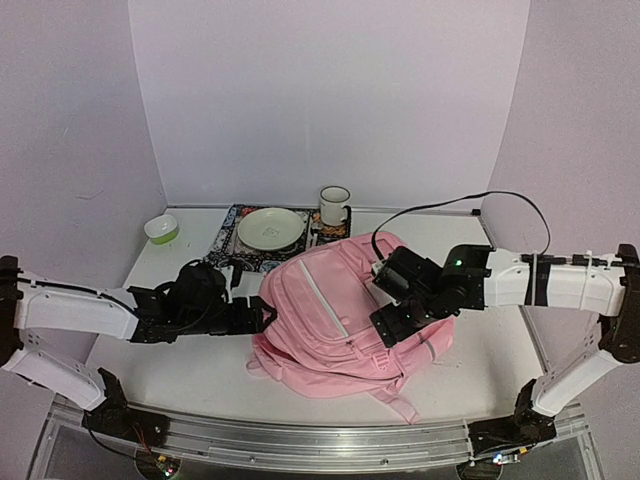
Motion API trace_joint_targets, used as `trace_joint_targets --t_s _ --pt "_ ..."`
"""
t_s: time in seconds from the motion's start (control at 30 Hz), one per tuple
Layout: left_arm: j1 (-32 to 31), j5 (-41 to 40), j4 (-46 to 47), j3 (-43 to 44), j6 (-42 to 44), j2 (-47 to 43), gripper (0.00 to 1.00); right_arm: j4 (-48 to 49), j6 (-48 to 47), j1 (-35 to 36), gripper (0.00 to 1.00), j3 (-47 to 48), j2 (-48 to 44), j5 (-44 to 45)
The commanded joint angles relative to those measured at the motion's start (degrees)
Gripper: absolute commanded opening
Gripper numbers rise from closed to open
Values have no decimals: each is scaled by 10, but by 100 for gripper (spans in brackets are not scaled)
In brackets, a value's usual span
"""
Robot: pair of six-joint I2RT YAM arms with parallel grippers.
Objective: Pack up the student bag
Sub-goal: Adjust the student bag at the center of the board.
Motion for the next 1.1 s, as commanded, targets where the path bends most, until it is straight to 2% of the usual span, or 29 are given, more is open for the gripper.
trace_joint_targets --t_s 0.0,0.1,0.23,0.37,0.47,0.57,0.63,0.77,0.93,1.07 --pt "1 3 -45 48 19 49 77 -32 44 -6 87 -48 -19 -12" --pt "11 -29 -74 68 32 65 61 -17 41 -6 85 -53 13 -38" --pt "50 -34 -82 84 57 80 38 42 36 -1 81 -28 79 -92" --pt "104 -42 -83 94 79 92 23 76 26 18 80 32 138 -113" --pt "125 -64 -87 112 101 103 18 83 20 25 80 76 171 -121" --pt "128 -91 -92 135 124 113 18 93 13 27 79 106 184 -129" --pt "128 -104 -106 153 136 113 22 93 8 27 80 120 186 -130" --pt "122 -87 -123 168 156 69 42 90 -7 27 80 104 160 -122" --pt "48 -99 -153 160 163 8 61 64 -51 27 81 38 110 -117" --pt "-15 -71 -167 137 129 -15 66 31 -96 44 81 -4 84 -100"
